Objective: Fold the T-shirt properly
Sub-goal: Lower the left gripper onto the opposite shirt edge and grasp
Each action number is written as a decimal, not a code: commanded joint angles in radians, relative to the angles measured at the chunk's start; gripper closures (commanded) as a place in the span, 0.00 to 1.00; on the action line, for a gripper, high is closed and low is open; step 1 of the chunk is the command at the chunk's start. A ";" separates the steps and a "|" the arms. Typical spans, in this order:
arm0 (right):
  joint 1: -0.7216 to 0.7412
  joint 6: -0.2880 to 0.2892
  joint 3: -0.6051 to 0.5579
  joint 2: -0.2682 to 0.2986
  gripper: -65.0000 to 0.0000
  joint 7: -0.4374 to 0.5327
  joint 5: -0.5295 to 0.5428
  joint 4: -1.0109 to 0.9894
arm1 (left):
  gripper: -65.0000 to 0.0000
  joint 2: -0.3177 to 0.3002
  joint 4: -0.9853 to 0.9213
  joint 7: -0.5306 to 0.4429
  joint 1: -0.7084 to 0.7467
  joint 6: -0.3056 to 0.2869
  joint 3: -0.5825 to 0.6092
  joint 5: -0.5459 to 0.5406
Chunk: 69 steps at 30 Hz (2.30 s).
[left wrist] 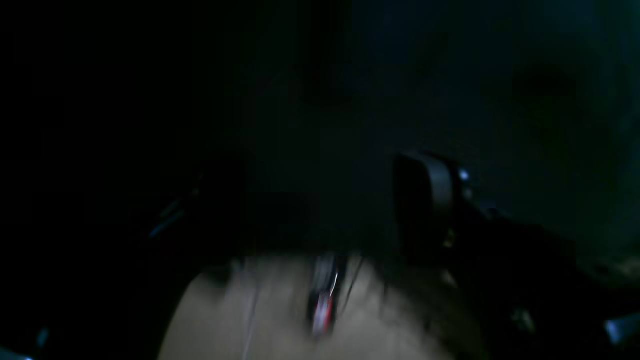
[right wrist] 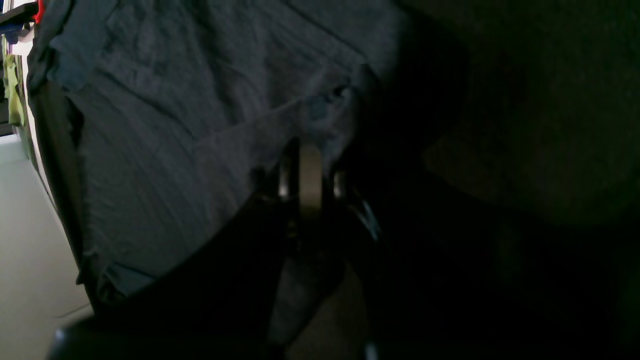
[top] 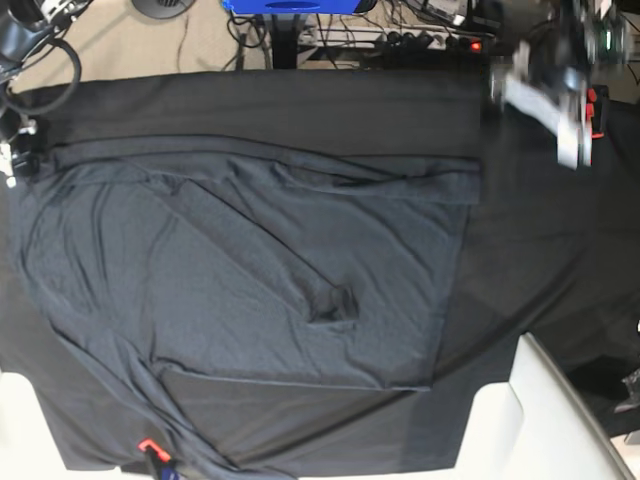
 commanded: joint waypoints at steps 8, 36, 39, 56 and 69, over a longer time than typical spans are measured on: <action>-0.009 -0.020 -0.001 0.010 1.00 -0.010 -0.034 0.000 | 0.32 -0.026 -0.205 0.008 -0.067 -0.066 -0.011 -0.074; -0.010 -0.020 0.005 0.019 1.00 -0.006 -0.034 0.000 | 0.33 -0.026 -0.429 -0.076 -0.187 -0.066 -0.005 -0.065; -0.010 -0.020 0.005 0.019 1.00 -0.006 -0.034 0.000 | 0.33 -0.026 -0.429 -0.078 -0.188 -0.066 -0.005 -0.065; -0.010 -0.020 0.005 0.019 1.00 -0.003 -0.034 0.000 | 0.34 -0.023 -0.493 -0.079 -0.229 -0.066 -0.014 -0.065; -0.010 -0.020 0.005 0.019 1.00 -0.003 -0.034 0.000 | 0.74 -0.021 -0.507 -0.142 -0.226 -0.066 -0.011 -0.065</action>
